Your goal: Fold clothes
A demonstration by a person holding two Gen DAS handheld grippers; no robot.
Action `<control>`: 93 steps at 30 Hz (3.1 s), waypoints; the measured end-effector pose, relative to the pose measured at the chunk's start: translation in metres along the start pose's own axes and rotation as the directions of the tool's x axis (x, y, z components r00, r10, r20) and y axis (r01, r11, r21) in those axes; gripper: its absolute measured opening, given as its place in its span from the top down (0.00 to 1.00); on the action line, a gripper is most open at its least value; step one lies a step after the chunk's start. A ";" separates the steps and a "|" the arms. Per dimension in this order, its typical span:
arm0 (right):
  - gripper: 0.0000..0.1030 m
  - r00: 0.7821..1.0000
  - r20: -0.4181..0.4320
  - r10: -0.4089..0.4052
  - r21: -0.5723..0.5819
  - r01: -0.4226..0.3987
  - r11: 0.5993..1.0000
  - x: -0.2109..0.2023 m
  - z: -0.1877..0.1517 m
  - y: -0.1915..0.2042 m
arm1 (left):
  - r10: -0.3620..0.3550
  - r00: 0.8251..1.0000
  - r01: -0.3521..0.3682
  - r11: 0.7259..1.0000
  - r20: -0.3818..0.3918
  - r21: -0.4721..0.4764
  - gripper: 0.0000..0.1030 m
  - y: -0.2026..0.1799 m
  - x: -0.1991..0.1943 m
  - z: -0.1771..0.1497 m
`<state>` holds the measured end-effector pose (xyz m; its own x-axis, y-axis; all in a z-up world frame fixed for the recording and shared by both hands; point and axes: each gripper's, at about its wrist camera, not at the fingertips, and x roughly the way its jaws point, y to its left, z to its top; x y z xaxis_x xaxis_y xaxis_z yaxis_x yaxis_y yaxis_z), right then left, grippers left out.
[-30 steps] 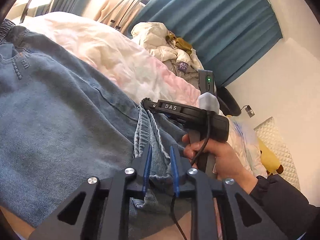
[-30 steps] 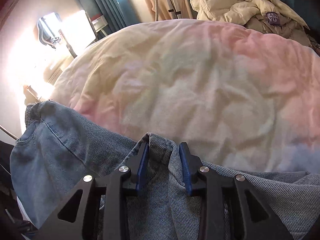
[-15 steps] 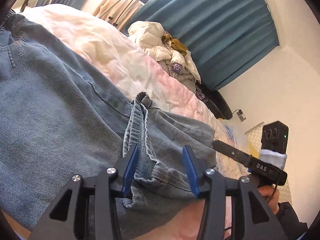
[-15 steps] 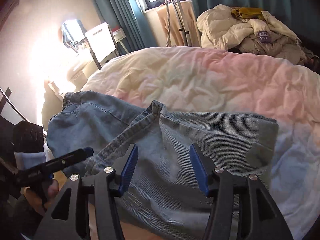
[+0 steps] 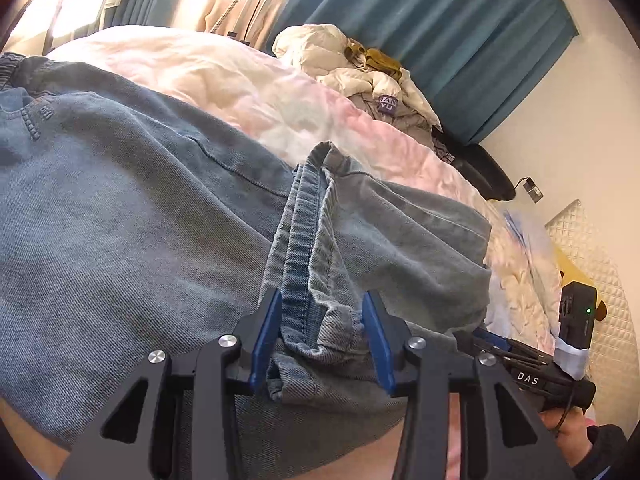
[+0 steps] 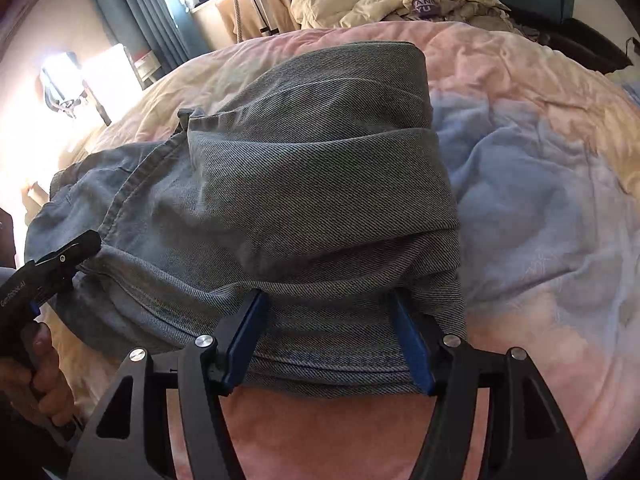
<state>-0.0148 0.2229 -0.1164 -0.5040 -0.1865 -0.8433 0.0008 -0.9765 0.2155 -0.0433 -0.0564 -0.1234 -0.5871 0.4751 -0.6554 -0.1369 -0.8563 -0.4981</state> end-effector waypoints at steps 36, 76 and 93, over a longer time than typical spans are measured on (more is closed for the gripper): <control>0.29 0.828 0.321 0.460 0.318 -0.552 0.771 -0.046 0.012 -0.067 | 0.166 0.986 -0.166 0.986 -0.025 0.022 0.58 -0.010 -0.005 -0.011; 0.57 0.872 0.281 0.402 0.481 -0.490 0.727 0.006 0.009 -0.100 | 0.211 0.976 -0.212 0.977 0.050 -0.004 0.58 -0.002 -0.012 -0.005; 0.77 0.721 0.528 0.448 0.281 -0.646 0.709 -0.116 0.044 -0.096 | 0.360 0.931 -0.361 0.895 0.052 0.264 0.58 -0.101 0.020 -0.001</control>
<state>0.0052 0.3435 -0.0176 -0.8194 -0.5151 -0.2516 0.0839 -0.5419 0.8363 -0.0403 0.0398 -0.0874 -0.6377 0.1235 -0.7603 -0.1210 -0.9909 -0.0595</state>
